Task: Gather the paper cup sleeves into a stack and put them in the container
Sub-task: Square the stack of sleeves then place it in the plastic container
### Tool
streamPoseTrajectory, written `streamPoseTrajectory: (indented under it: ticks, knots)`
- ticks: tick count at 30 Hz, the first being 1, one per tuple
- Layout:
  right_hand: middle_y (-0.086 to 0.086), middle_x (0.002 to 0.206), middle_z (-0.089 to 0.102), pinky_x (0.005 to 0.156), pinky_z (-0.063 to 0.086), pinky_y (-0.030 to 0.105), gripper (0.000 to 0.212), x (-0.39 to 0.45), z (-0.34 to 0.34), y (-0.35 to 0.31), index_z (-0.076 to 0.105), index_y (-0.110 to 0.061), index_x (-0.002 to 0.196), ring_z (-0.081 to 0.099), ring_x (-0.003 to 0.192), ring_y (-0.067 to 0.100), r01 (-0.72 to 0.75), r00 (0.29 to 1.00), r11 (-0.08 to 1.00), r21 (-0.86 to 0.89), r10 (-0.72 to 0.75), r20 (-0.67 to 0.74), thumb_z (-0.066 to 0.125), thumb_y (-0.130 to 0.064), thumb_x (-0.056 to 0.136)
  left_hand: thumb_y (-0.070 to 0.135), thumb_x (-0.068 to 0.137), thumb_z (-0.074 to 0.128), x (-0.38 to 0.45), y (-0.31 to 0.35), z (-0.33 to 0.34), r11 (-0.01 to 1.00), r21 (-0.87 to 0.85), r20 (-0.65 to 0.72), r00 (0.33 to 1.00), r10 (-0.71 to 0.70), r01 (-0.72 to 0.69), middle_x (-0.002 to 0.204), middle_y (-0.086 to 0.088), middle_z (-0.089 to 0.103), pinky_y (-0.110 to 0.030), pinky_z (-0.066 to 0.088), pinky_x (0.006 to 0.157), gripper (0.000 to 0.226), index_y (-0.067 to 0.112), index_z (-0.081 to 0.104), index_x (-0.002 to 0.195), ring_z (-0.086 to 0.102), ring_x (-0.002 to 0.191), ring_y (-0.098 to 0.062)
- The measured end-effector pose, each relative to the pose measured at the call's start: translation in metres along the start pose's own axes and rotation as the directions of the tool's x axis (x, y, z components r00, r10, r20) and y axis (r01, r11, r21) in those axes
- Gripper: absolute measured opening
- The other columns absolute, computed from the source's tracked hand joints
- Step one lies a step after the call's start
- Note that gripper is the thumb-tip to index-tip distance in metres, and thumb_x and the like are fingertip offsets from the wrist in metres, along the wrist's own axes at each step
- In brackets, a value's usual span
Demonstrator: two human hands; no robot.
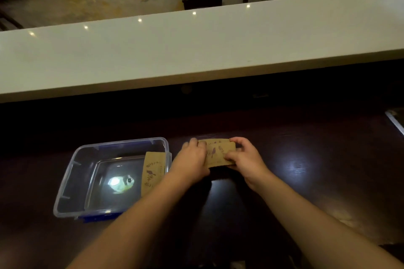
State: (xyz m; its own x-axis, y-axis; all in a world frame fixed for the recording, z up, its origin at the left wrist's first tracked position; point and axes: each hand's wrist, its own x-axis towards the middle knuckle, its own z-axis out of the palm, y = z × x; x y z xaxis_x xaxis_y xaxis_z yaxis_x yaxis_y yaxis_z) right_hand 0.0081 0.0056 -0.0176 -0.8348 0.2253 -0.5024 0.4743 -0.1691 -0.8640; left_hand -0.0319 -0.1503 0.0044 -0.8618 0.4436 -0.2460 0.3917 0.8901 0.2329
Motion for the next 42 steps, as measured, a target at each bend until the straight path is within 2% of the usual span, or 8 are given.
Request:
streamPoseTrajectory:
  ticks: [5,10,16,21,24,33,37,42]
  knots:
    - [-0.003,0.094,0.064,0.068,0.05,0.024,0.043,0.017,0.002,-0.009,0.055,-0.018,0.119,0.063,0.084,0.012,0.091,0.988,0.938,-0.334,-0.126,-0.085,0.067,-0.01,0.078,0.019,0.074,0.071,0.037,-0.008,-0.007,0.994,0.034,0.018,0.995,0.099,-0.1,0.13,-0.013,0.038,-0.038,0.044,0.095,0.06,0.005,0.044,0.127,0.041,0.118,-0.032]
    - [0.008,0.116,0.061,0.089,0.05,0.037,0.056,0.032,0.001,-0.011,0.054,-0.017,0.129,0.059,0.102,0.025,0.112,0.97,0.781,-0.615,-0.219,-0.102,0.067,-0.023,0.075,0.027,0.071,0.073,0.056,-0.012,-0.006,0.993,0.059,0.104,0.99,0.097,-0.104,0.135,-0.01,0.036,-0.044,0.048,0.095,0.067,0.007,0.045,0.128,0.033,0.126,-0.029]
    - [0.008,0.124,0.046,0.096,0.044,0.037,0.065,0.038,0.001,-0.003,0.048,-0.016,0.135,0.046,0.115,0.024,0.129,0.965,0.652,-0.747,-0.256,-0.057,0.065,-0.032,0.075,0.025,0.072,0.072,0.061,-0.011,0.0,0.994,0.078,0.208,0.976,0.06,-0.078,0.123,-0.013,0.046,-0.047,0.049,0.089,0.06,0.005,0.044,0.122,0.044,0.116,-0.032]
    - [-0.001,0.151,0.023,0.103,0.036,0.037,0.095,0.039,-0.002,-0.007,0.021,-0.02,0.149,0.021,0.13,0.024,0.276,0.961,0.446,-0.851,-0.125,0.246,0.067,-0.039,0.068,0.023,0.074,0.071,0.063,-0.011,0.003,0.991,0.097,0.21,0.975,0.07,-0.092,0.122,-0.014,0.046,-0.046,0.047,0.095,0.06,0.003,0.044,0.123,0.042,0.114,-0.033]
    - [0.0,0.149,0.033,0.098,0.04,0.039,0.093,0.042,-0.001,-0.008,0.015,-0.019,0.151,0.026,0.128,0.025,0.332,0.942,0.263,-0.906,-0.137,0.306,0.066,-0.027,0.074,0.019,0.074,0.07,0.063,-0.01,0.003,0.99,0.1,0.207,0.975,0.076,-0.098,0.121,-0.015,0.047,-0.045,0.047,0.095,0.056,0.002,0.046,0.122,0.044,0.112,-0.033]
    - [0.011,0.14,0.045,0.098,0.044,0.043,0.092,0.049,0.0,-0.015,0.011,-0.022,0.151,0.037,0.125,0.031,0.42,0.905,0.084,-0.903,-0.116,0.41,0.064,-0.016,0.076,0.013,0.079,0.067,0.06,-0.002,-0.001,0.971,0.182,0.186,0.975,0.123,-0.157,0.125,-0.02,0.048,-0.038,0.042,0.094,0.064,-0.003,0.037,0.133,0.047,0.112,-0.036]
    - [0.012,0.142,0.041,0.102,0.04,0.041,0.094,0.055,-0.005,-0.016,0.01,-0.019,0.151,0.034,0.126,0.03,0.437,0.899,0.102,-0.894,-0.075,0.431,0.065,-0.016,0.075,0.008,0.082,0.061,0.058,0.004,0.001,0.962,0.207,0.165,0.975,0.146,-0.179,0.124,-0.02,0.05,-0.038,0.041,0.093,0.056,-0.004,0.038,0.132,0.047,0.111,-0.035]
    - [0.013,0.143,0.041,0.1,0.031,0.028,0.1,0.063,-0.014,-0.026,0.02,-0.011,0.15,0.034,0.13,0.029,0.295,0.951,0.416,-0.86,-0.039,0.308,0.072,-0.041,0.07,0.009,0.08,0.063,0.06,0.003,0.005,0.979,0.166,0.172,0.981,0.087,-0.116,0.124,-0.02,0.048,-0.037,0.043,0.093,0.052,-0.002,0.042,0.127,0.047,0.111,-0.034]
